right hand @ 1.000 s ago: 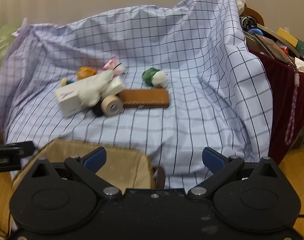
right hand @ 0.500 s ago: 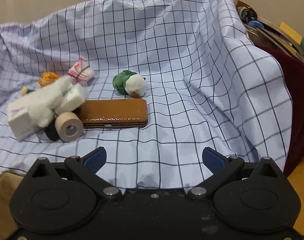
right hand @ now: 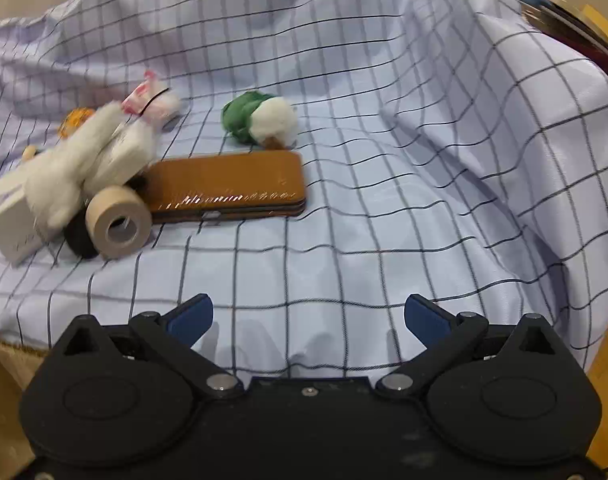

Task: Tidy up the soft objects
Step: 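Move both tools toward the yellow pouch and pink-white towel on the cloth, then grasp the pink-white towel with the right tool while the left tool grasps the yellow pouch, then carry the yellow pouch with the left tool into the basket and release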

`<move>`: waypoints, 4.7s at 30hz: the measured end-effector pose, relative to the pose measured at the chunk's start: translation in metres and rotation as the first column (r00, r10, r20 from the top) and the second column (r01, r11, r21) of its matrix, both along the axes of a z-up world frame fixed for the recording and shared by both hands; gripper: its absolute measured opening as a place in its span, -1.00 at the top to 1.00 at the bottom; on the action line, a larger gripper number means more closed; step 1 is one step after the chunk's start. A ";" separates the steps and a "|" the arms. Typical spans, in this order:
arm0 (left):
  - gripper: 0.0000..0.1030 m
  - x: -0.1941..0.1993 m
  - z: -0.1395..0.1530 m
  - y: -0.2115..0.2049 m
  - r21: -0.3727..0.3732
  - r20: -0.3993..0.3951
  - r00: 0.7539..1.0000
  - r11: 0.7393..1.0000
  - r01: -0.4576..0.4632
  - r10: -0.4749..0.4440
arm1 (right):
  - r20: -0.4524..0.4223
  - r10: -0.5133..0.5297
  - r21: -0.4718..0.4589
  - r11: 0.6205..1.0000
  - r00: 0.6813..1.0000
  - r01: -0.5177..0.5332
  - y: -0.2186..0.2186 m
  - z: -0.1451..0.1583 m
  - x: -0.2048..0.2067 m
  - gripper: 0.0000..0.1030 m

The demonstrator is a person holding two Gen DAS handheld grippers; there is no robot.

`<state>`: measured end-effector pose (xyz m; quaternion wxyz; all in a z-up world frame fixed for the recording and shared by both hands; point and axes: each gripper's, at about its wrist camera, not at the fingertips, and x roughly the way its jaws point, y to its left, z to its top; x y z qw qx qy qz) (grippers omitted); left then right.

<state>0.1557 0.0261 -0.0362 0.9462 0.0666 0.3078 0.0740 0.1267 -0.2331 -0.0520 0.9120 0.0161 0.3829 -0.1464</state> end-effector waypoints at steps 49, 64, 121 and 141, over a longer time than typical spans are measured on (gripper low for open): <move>-0.93 0.215 0.042 0.030 -0.091 -0.125 0.989 0.994 0.068 -0.079 | -0.075 0.229 0.268 0.942 0.971 -0.201 0.035 0.085 0.310 -0.90; -0.93 0.243 0.016 0.035 -0.090 -0.194 0.974 0.991 0.099 -0.115 | -0.251 0.252 0.331 0.930 0.935 -0.162 0.073 0.016 0.418 -0.65; -0.30 0.200 0.040 0.136 -0.099 -0.221 0.964 0.980 -0.171 0.146 | -0.028 0.609 0.240 0.774 0.793 -0.586 0.227 0.093 0.272 -0.55; -0.30 -0.009 0.067 0.093 -0.155 -0.191 0.978 0.981 -0.112 0.082 | 0.083 0.736 0.181 0.651 0.671 -0.737 0.165 0.118 -0.019 -0.56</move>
